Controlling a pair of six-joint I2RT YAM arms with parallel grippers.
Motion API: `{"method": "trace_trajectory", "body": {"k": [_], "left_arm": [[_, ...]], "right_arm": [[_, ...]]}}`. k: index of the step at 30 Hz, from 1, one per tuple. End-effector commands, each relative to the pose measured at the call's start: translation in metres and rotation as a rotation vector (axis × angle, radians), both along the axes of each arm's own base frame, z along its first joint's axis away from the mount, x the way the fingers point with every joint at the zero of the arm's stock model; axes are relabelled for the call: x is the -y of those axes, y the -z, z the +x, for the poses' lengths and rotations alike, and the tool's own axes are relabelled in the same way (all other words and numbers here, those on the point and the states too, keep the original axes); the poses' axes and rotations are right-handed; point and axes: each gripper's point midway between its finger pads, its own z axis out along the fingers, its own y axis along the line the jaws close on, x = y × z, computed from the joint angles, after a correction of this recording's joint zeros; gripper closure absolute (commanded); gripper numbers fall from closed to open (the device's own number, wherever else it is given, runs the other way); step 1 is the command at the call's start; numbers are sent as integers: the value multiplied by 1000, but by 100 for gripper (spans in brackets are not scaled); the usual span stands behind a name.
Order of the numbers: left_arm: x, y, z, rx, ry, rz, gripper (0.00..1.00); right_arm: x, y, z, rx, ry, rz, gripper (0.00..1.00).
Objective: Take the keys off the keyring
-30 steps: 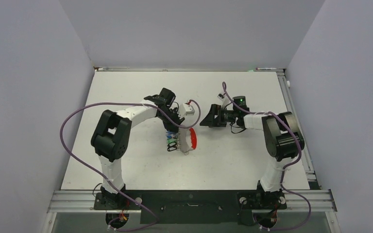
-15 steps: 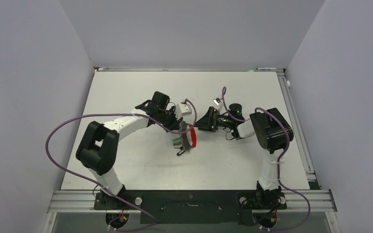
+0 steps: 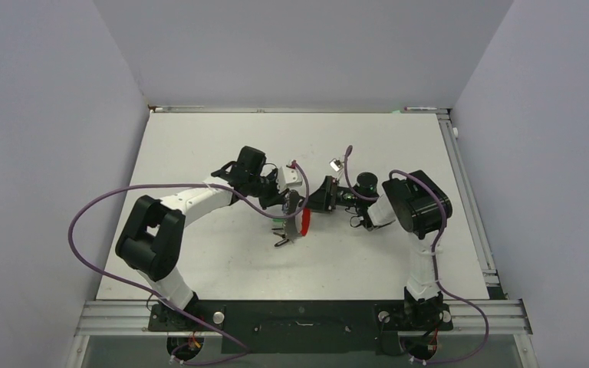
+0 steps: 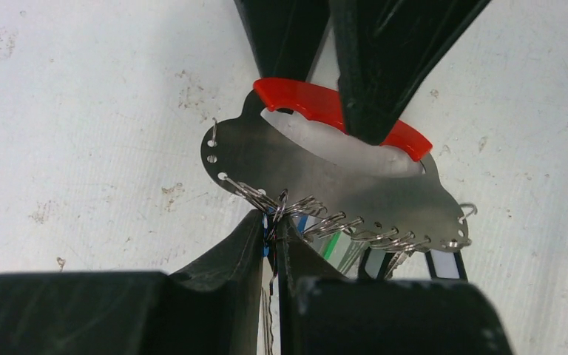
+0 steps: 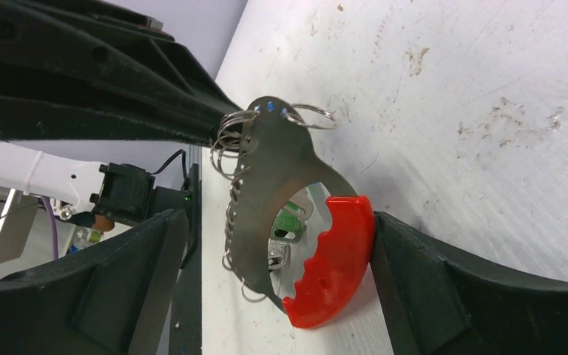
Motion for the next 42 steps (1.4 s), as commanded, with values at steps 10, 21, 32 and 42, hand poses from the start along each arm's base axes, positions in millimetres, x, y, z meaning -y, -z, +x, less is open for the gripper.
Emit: {"method": "trace_trajectory", "body": {"k": [10,21,32,42], "left_arm": [[-6,-26,23,39,-102,-180,100],[0,-33,13,-55,-126,-236,100],[-45,-63,22,-187,-208,-260,22],[-78,-102,50,-169,-336,-491,4]], "right_arm": [[-4,-8,-32,-83,-35,83,40],[-6,-38,-22,-15,-38,102,82],[19,-13,-10,107,-177,-434,95],[55,-42,4,276,-339,-844,95]]}}
